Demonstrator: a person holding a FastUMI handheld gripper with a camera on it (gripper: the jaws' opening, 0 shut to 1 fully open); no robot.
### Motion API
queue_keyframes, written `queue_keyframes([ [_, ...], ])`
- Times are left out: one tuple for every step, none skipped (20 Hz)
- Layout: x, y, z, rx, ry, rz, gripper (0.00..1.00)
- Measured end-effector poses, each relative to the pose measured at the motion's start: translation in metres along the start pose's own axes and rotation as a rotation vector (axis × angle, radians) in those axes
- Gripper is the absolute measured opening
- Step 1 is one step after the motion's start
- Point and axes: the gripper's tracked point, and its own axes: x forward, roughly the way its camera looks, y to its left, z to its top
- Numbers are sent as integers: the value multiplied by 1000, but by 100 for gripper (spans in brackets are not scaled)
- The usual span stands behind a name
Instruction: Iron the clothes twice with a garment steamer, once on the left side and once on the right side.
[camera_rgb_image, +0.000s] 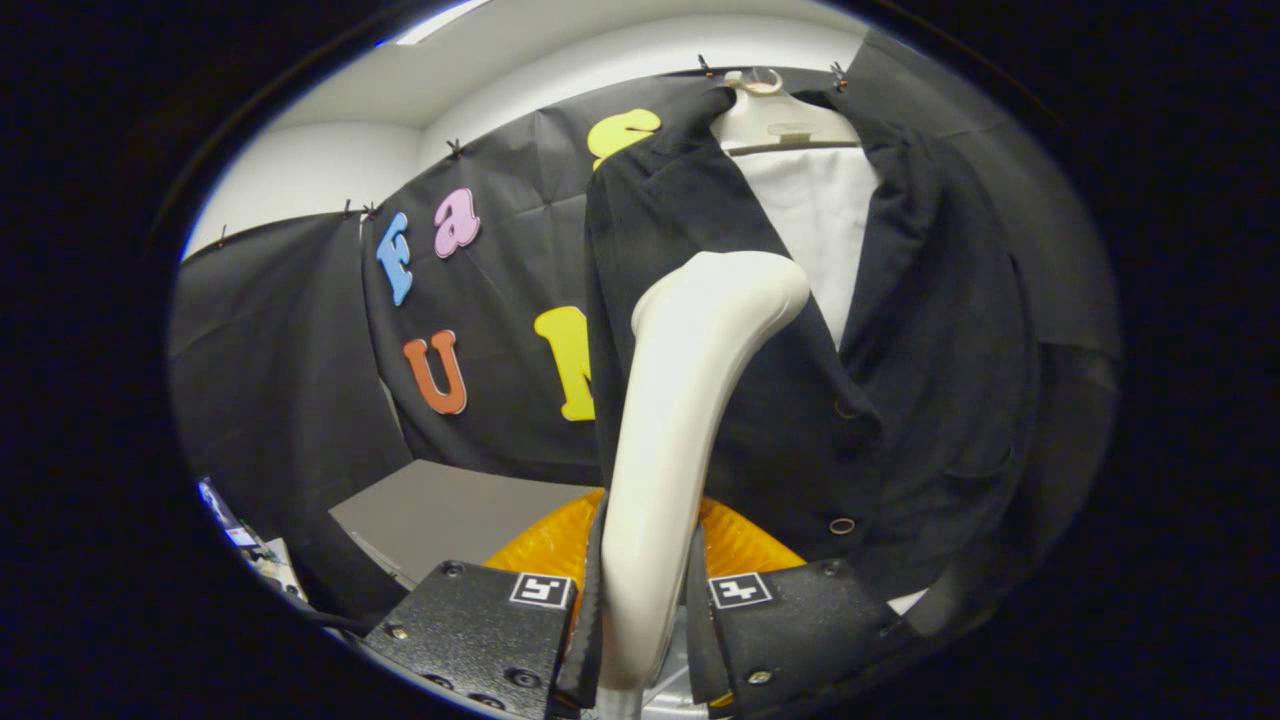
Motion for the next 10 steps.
queue_keyframes([
  [-1,-2,-6,3,9,-3,37],
  [-1,-4,-13,6,18,-5,37],
  [-1,-7,-19,12,25,-7,37],
  [-2,-8,-24,16,29,-6,37],
  [-2,-9,-28,20,32,-4,37],
  [-3,-9,-33,24,35,-1,37],
  [-4,-11,-37,28,38,-1,37],
  [-4,-14,-41,33,42,-2,37],
  [-5,-16,-45,39,46,-3,37],
  [-6,-18,-50,47,51,-6,37],
])
